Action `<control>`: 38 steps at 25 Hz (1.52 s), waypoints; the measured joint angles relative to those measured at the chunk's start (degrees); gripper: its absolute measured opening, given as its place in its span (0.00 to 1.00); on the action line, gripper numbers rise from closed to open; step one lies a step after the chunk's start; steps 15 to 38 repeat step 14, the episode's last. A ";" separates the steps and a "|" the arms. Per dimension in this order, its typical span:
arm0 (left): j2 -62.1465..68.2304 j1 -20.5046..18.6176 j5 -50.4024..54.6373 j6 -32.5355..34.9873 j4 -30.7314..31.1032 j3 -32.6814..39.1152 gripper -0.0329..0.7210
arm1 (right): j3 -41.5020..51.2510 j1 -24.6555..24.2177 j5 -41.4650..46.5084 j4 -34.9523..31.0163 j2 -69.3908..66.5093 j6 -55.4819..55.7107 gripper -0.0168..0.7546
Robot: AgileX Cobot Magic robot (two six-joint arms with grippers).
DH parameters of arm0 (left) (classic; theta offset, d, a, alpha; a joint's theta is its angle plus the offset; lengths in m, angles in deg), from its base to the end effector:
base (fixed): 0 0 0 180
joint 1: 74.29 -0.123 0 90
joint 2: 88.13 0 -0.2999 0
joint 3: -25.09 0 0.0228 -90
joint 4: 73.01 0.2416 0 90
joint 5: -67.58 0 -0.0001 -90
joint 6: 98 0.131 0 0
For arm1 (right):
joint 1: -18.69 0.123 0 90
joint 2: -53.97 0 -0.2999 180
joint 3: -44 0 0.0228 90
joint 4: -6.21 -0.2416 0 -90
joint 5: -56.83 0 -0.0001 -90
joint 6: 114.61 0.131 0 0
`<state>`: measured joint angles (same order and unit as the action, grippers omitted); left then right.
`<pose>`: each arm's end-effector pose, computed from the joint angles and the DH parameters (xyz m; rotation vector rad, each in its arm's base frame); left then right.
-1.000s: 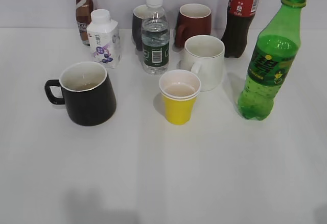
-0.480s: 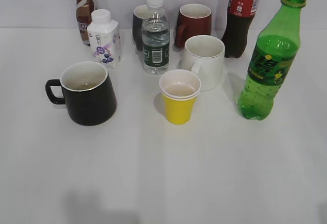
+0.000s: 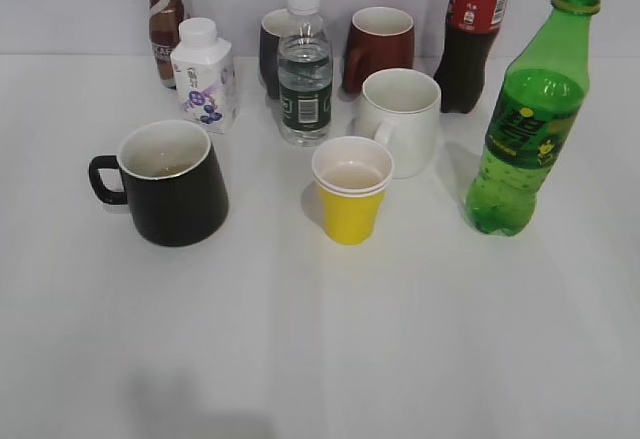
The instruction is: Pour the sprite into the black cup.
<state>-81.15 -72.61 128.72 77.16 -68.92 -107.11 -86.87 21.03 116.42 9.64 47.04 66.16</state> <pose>0.0044 0.0081 0.2603 -0.0605 2.0203 0.0129 0.0082 -0.0064 0.2564 -0.0254 2.0171 -0.0369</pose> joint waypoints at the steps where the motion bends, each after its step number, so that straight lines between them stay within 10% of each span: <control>1: 0.00 0.00 0.00 0.00 0.00 0.00 0.43 | 0.00 0.00 0.00 0.00 0.00 0.00 0.79; 38: 0.00 0.00 0.00 0.00 0.00 0.00 0.38 | 0.00 0.00 0.00 0.00 0.00 0.00 0.79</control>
